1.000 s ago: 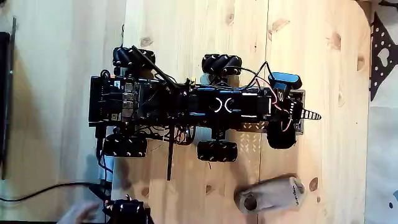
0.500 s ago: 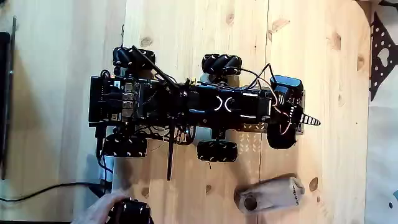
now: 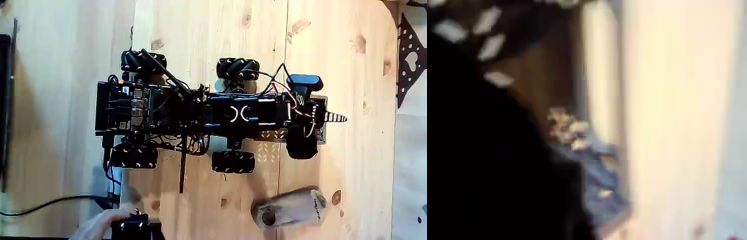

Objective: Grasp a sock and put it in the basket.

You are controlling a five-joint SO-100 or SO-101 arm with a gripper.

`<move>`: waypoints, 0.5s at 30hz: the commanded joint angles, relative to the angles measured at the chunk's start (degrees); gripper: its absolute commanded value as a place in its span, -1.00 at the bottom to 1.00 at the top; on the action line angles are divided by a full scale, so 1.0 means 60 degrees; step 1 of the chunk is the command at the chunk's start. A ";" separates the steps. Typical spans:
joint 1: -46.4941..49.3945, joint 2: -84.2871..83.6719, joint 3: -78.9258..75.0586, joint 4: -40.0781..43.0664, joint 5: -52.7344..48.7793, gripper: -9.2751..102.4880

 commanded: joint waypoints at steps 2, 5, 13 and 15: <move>-0.0410 -0.2095 -0.2183 0.0483 0.0674 -0.09; -0.0542 -0.3296 -0.3794 0.0396 0.1172 -0.09; 0.0674 -0.6709 -0.6489 -0.1099 0.1479 -0.09; 0.1025 -0.7588 -0.7090 -0.1509 0.1494 -0.09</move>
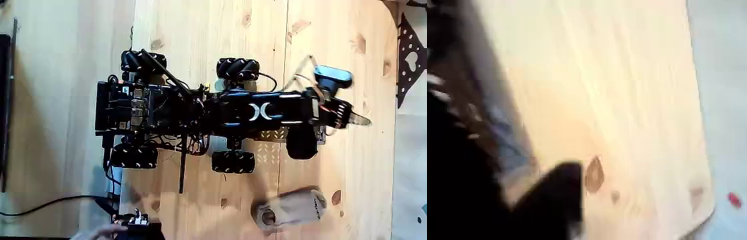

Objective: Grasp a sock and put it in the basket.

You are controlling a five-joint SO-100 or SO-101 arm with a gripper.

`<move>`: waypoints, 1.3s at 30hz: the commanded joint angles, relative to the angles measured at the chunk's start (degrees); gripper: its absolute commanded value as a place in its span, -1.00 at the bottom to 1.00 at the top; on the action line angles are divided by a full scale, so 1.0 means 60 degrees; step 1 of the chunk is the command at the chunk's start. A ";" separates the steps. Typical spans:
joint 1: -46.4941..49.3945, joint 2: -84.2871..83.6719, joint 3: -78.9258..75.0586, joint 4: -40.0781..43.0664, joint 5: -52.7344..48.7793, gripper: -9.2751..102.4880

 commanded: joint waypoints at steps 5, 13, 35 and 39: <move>0.1113 -0.3340 -0.3032 -0.0571 0.0645 -0.09; 0.2344 -0.7822 -0.5918 -0.0835 0.1743 -0.08; 0.5332 -1.3403 -1.0825 -0.0337 0.2329 -0.07; 0.5962 -1.3799 -1.1074 -0.0293 0.2139 -0.08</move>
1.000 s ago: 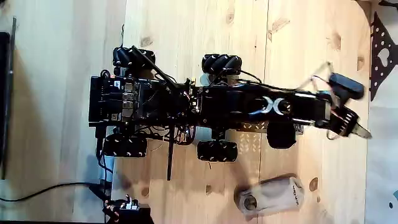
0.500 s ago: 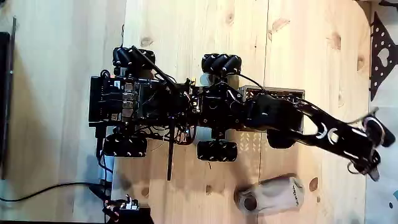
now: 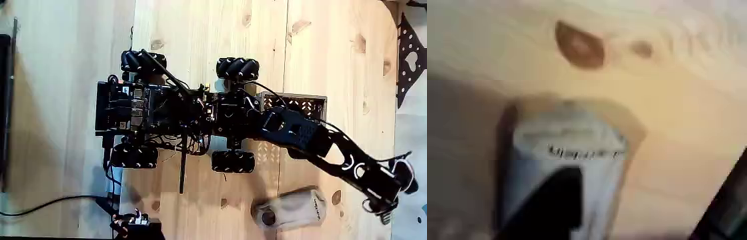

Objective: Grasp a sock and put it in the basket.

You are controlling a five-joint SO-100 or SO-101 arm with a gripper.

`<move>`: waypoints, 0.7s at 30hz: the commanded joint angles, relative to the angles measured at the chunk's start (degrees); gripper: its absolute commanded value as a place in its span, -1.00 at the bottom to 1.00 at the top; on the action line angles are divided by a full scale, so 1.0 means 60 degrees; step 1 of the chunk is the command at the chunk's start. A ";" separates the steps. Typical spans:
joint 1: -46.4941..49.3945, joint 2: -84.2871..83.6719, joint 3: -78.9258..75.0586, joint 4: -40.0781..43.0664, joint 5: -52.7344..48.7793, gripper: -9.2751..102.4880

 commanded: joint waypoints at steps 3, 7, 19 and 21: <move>0.0806 -0.0513 -0.0645 0.0059 -0.0586 -0.08; 0.1216 -0.1143 -0.0645 -0.0234 -0.0879 -0.08; 0.1772 -0.3223 -0.0645 -0.1406 -0.1772 -0.08; 0.1816 -0.3677 -0.0645 -0.1641 -0.1963 -0.08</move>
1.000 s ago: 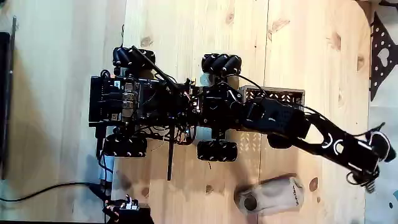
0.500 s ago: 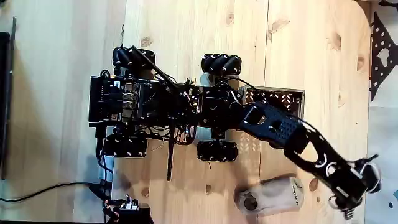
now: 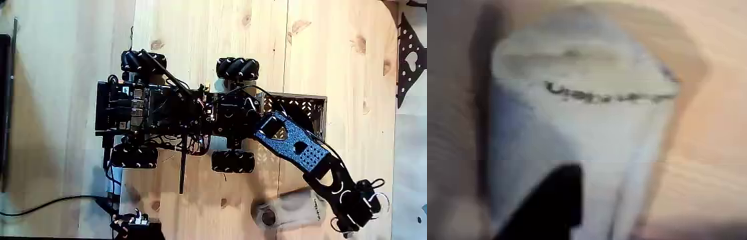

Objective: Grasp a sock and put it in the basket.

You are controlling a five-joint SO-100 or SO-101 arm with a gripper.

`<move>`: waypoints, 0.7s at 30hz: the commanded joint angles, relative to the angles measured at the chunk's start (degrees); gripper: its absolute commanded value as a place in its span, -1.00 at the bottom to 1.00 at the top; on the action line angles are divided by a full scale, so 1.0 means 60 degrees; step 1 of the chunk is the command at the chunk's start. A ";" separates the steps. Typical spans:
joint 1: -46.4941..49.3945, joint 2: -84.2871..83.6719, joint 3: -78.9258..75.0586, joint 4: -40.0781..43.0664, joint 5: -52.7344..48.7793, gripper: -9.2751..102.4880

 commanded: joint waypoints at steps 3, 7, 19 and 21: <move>0.0190 -0.0703 -0.0366 -0.0439 -0.0630 -0.08; 0.0410 -0.1274 -0.0366 -0.0850 -0.1040 -0.08; 0.1157 -0.2490 -0.0806 -0.1406 -0.2402 -0.09; 0.1201 -0.2578 -0.0806 -0.1436 -0.2593 -0.09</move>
